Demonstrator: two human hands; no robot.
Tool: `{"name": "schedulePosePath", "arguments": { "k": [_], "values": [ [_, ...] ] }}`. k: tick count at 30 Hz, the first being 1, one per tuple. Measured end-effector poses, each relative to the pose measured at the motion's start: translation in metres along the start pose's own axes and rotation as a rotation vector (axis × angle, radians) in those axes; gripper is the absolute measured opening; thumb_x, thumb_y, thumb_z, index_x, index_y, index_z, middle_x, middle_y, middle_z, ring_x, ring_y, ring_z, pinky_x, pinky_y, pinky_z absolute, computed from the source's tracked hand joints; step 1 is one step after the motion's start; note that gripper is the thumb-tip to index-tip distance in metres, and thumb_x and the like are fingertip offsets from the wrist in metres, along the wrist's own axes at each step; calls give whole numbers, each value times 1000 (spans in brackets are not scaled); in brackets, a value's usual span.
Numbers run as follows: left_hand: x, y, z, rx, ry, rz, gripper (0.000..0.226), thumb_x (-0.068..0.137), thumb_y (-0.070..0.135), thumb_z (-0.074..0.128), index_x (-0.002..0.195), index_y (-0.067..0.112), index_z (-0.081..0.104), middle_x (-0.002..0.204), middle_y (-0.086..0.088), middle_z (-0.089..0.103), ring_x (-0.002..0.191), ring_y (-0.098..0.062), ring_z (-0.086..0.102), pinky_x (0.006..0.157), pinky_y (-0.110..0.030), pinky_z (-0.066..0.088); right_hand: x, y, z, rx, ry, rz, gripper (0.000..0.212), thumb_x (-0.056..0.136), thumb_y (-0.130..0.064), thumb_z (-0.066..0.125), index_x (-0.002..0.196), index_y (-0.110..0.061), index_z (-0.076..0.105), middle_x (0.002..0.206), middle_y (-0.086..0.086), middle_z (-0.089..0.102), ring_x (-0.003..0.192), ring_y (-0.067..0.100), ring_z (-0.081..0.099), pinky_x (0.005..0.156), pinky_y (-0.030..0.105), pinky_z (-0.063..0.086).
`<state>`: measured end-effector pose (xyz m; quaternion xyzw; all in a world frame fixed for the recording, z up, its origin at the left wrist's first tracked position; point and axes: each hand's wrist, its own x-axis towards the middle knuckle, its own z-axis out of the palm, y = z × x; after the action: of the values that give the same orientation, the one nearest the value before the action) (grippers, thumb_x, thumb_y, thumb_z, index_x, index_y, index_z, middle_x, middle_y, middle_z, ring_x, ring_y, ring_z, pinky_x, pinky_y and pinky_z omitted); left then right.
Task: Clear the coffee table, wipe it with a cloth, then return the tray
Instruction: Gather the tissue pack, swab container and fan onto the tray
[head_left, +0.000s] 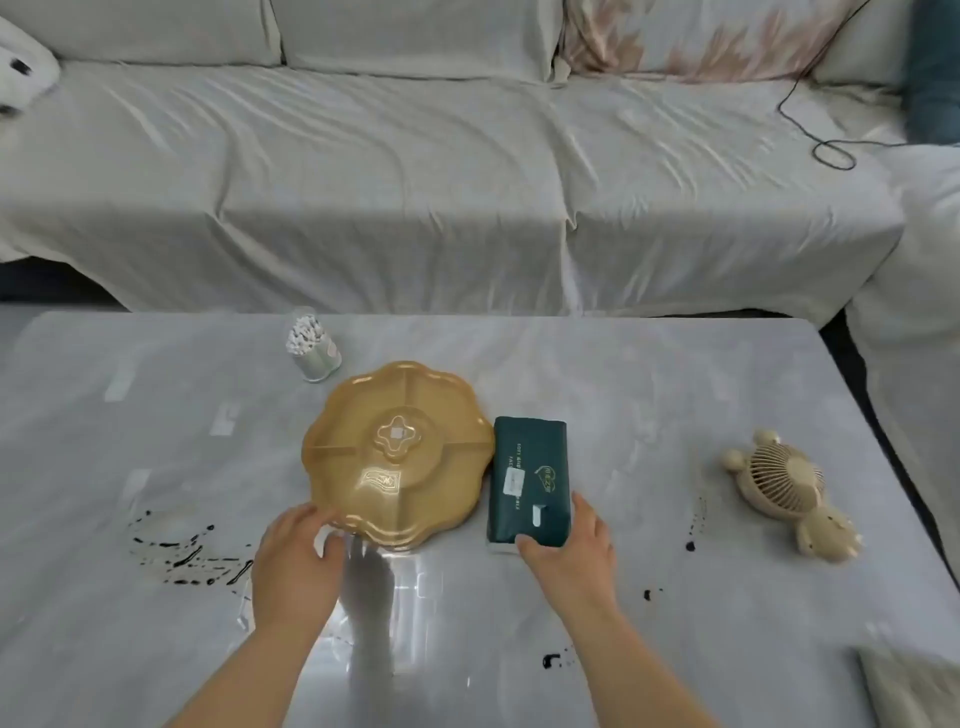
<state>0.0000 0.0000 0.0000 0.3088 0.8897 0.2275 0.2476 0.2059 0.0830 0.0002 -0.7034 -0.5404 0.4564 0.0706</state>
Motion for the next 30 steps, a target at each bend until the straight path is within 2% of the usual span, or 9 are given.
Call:
{"name": "schedulePosePath", "arguments": {
  "k": [5, 11, 13, 16, 19, 22, 26, 28, 30],
  "values": [
    [50, -2, 5, 2, -67, -2, 54, 84, 8, 53, 135, 9, 35, 147, -14, 29, 134, -30, 27, 106, -41, 26, 36, -27, 24, -71, 85, 50, 100, 74, -42, 68, 144, -23, -2, 151, 9, 13, 137, 30, 19, 108, 43, 26],
    [77, -18, 20, 75, -154, 62, 53, 88, 16, 49, 137, 11, 30, 151, -7, 21, 139, -24, 16, 110, -34, 17, 58, -30, 51, -298, 153, 179, 106, 72, -47, 65, 141, -26, -12, 151, 10, 8, 131, 33, 26, 102, 44, 32],
    [77, -24, 20, 12, -143, 78, 49, 88, 13, 48, 135, 12, 35, 150, -5, 25, 138, -22, 17, 110, -32, 17, 59, -29, 53, -341, 185, 176, 105, 70, -45, 64, 141, -26, -10, 147, 10, 13, 127, 33, 30, 99, 43, 35],
    [83, -34, 13, -81, -86, 76, 38, 89, 5, 43, 126, 13, 50, 142, -3, 41, 131, -21, 33, 104, -32, 28, 61, -29, 48, -282, 211, 150, 104, 68, -37, 68, 143, -25, -3, 145, 12, 20, 125, 34, 31, 99, 44, 34],
    [92, -37, 7, -248, -43, -8, 38, 91, 6, 38, 126, 16, 48, 137, -5, 46, 122, -24, 44, 97, -34, 35, 55, -33, 41, -197, 244, 128, 101, 67, -27, 71, 143, -23, 4, 143, 13, 25, 127, 34, 30, 100, 46, 33],
    [101, -34, 3, -498, -80, -122, 35, 92, 12, 39, 126, 20, 45, 127, 2, 46, 108, -15, 47, 91, -30, 36, 41, -49, 39, -82, 362, 69, 101, 66, -22, 74, 143, -24, 8, 140, 13, 29, 127, 32, 31, 102, 51, 35],
    [108, -32, -5, -657, -125, -246, 32, 93, 10, 33, 94, 33, 55, 89, 11, 59, 88, -17, 55, 79, -30, 37, 16, -94, 54, 83, 404, -147, 98, 61, -23, 76, 138, -33, 15, 128, -4, 33, 114, 16, 42, 93, 42, 42],
    [110, -28, -13, -775, -142, -295, 30, 94, 8, 32, 91, 28, 54, 95, 3, 59, 90, -16, 56, 84, -33, 39, 3, -120, 78, 101, 322, -296, 98, 56, -32, 74, 137, -34, 18, 119, -15, 30, 107, 7, 42, 91, 32, 41],
    [112, -25, -24, -891, -193, -346, 21, 94, 14, 33, 100, 20, 53, 103, -4, 58, 94, -18, 56, 87, -31, 42, -6, -139, 108, 9, 194, -411, 98, 54, -41, 67, 137, -33, 16, 124, -14, 31, 116, 8, 38, 97, 29, 37]
  ]
}}
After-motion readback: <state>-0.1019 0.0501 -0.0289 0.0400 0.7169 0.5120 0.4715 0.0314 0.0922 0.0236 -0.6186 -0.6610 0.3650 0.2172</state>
